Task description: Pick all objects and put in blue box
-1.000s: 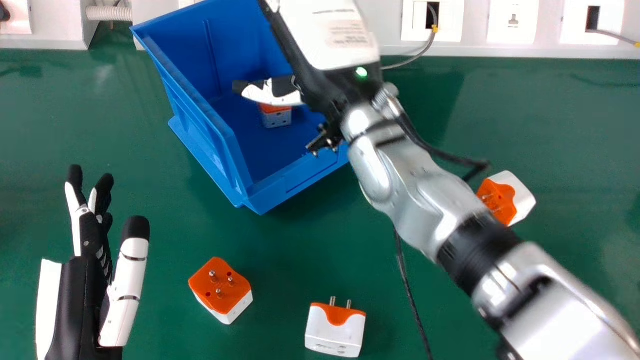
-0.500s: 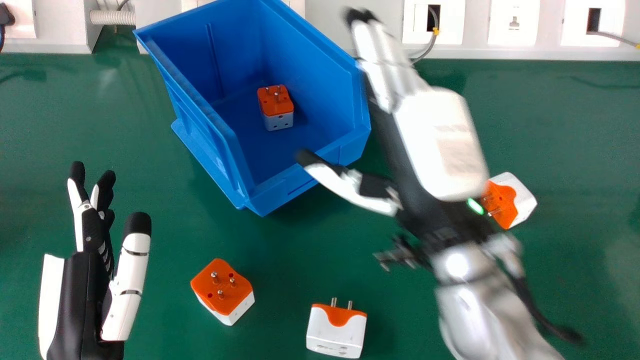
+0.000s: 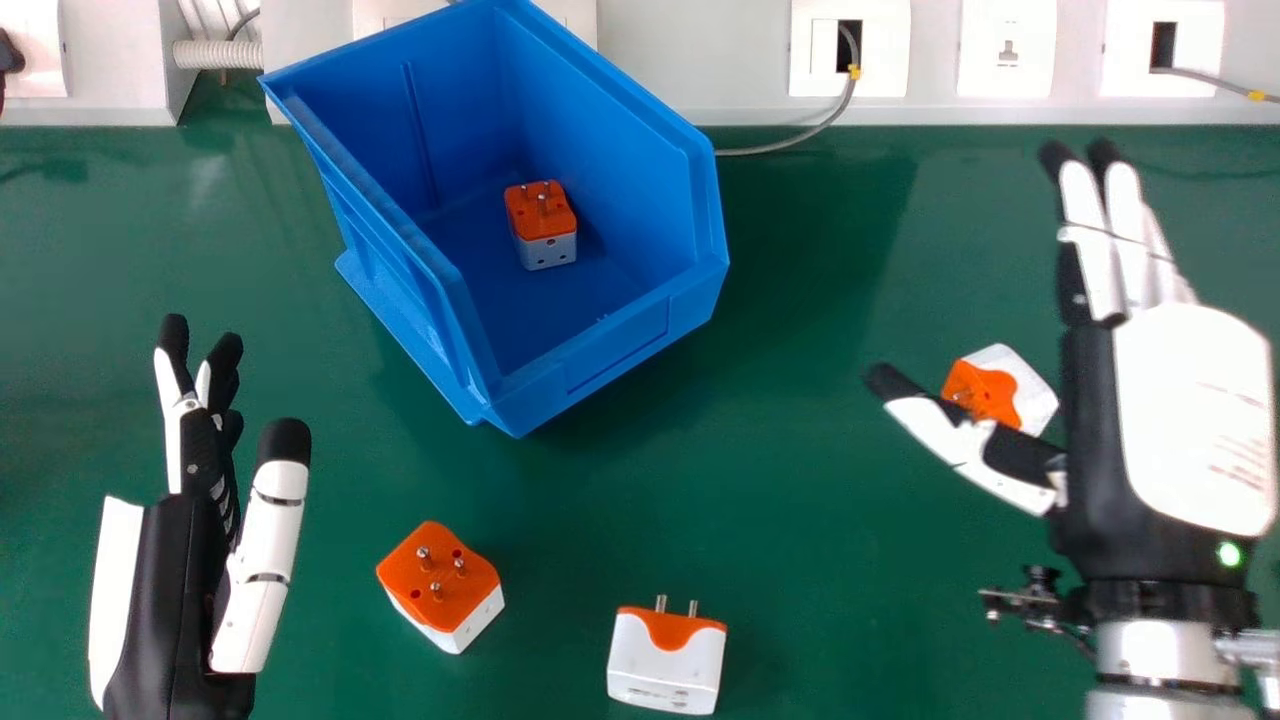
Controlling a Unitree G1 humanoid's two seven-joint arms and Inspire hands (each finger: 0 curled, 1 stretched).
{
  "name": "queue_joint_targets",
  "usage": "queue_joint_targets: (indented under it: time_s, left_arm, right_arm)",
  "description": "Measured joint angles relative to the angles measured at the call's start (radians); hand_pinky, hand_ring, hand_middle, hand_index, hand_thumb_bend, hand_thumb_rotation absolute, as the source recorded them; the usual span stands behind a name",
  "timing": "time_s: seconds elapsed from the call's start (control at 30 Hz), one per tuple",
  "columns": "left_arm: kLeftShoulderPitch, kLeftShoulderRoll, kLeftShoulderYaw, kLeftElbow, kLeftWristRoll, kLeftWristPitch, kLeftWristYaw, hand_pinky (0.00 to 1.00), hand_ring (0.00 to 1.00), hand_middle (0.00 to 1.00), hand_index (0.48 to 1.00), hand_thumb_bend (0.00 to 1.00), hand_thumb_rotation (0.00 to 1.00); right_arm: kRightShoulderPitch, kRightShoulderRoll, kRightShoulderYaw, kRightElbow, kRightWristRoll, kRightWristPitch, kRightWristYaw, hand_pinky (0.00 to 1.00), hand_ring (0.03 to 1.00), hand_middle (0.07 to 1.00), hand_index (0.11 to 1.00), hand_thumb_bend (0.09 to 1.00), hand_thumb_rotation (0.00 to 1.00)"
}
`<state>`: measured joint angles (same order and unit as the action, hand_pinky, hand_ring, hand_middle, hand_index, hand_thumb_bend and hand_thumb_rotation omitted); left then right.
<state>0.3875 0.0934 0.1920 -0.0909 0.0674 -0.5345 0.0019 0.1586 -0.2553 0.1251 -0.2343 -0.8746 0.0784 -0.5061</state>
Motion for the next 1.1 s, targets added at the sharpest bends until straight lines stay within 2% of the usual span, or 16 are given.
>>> queue_joint_targets:
  time_s: [0.2,0.33,0.53,0.73,0.9,0.97,1.1]
  left_arm:
    - [0.001,0.003,0.002,0.000,-0.001,-0.001,-0.001,1.00,1.00,0.99,0.998,0.46,0.93]
    - [0.002,0.003,0.003,-0.001,-0.009,0.000,-0.003,1.00,1.00,0.99,0.998,0.48,0.92]
    - [0.004,0.005,0.004,-0.004,-0.009,-0.001,-0.003,1.00,1.00,0.99,0.999,0.44,0.93]
    - [0.003,0.008,0.006,-0.004,-0.011,-0.001,-0.005,1.00,1.00,0.99,0.999,0.42,0.93]
    - [0.003,0.009,0.010,-0.006,-0.012,0.000,-0.006,1.00,1.00,0.99,0.996,0.44,0.92]
    - [0.003,0.009,0.010,-0.008,-0.013,0.000,-0.007,1.00,1.00,0.99,0.995,0.45,0.92]
    - [0.002,0.010,0.012,-0.011,-0.022,0.001,-0.014,1.00,1.00,0.99,0.994,0.45,0.91]
  right_arm:
    - [-0.020,0.000,-0.039,0.097,0.001,0.045,-0.002,0.78,0.909,0.977,0.939,0.504,0.58]
    - [-0.047,0.001,-0.042,0.136,0.000,0.086,0.004,0.76,0.908,0.975,0.943,0.501,0.60]
    - [-0.093,0.000,-0.042,0.233,0.009,0.106,0.007,0.74,0.878,0.938,0.899,0.531,0.50]
    - [-0.161,-0.013,-0.035,0.383,0.015,0.112,-0.001,0.73,0.865,0.913,0.880,0.537,0.53]
    - [-0.227,-0.024,-0.027,0.488,0.023,0.124,0.003,0.71,0.840,0.889,0.854,0.552,0.48]
    - [-0.253,-0.032,-0.016,0.530,0.025,0.130,0.012,0.71,0.834,0.885,0.850,0.557,0.50]
    - [-0.304,-0.045,0.000,0.590,0.039,0.152,0.038,0.70,0.822,0.876,0.840,0.567,0.50]
